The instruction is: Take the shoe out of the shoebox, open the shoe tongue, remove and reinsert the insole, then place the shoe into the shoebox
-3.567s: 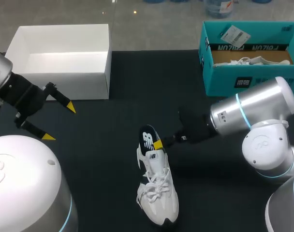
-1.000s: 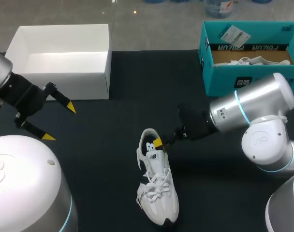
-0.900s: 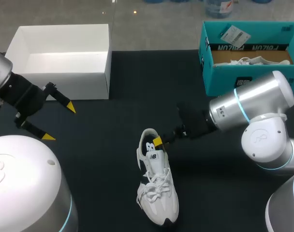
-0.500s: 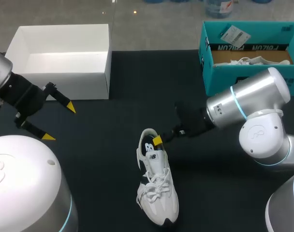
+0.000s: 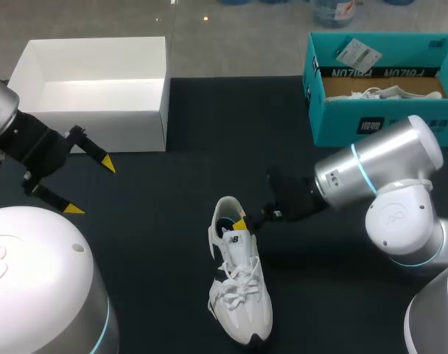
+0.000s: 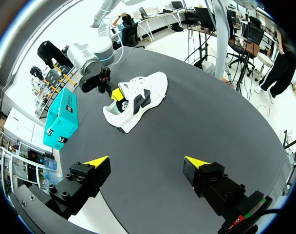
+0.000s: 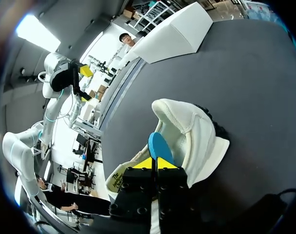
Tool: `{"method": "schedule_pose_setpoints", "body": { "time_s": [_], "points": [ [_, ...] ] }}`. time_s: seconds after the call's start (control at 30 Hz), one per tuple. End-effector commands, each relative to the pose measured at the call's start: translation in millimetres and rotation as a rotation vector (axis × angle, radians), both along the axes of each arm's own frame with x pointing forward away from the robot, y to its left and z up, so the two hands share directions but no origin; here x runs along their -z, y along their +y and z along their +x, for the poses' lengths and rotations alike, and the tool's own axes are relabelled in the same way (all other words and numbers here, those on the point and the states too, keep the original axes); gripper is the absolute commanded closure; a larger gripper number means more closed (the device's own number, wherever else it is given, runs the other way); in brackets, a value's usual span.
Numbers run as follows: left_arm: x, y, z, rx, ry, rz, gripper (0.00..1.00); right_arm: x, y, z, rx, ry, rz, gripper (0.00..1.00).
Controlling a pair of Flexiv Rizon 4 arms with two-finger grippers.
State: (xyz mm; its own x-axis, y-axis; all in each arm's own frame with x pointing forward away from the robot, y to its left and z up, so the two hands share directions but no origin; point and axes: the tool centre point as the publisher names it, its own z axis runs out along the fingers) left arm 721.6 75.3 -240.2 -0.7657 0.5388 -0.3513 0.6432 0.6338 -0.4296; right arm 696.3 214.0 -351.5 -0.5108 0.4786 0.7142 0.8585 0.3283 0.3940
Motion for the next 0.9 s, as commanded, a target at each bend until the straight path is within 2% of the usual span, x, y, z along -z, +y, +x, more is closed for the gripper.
{"method": "schedule_pose_setpoints", "body": {
  "time_s": [0.03,0.17,0.27,0.3,0.47,0.9],
  "points": [
    [0,0,-0.6,-0.001,0.0,0.003,0.0,-2,3,2.3,0.005,-0.009,-0.002,0.8],
    [0,0,-0.6,-0.001,0.0,0.003,0.0,-7,3,10.2,0.001,-0.029,-0.006,0.48],
    [0,0,-0.6,-0.001,0.0,0.003,0.0,-12,1,15.0,-0.001,-0.041,-0.015,0.09],
    [0,0,-0.6,-0.001,0.0,0.003,0.0,-14,1,16.3,0.0,-0.046,-0.017,0.0],
    [0,0,-0.6,-0.001,0.0,0.003,0.0,-20,-2,23.3,-0.002,-0.068,-0.034,0.0],
    [0,0,-0.6,-0.001,0.0,0.003,0.0,-50,-2,40.4,0.004,-0.138,-0.08,0.0]
  ]
}}
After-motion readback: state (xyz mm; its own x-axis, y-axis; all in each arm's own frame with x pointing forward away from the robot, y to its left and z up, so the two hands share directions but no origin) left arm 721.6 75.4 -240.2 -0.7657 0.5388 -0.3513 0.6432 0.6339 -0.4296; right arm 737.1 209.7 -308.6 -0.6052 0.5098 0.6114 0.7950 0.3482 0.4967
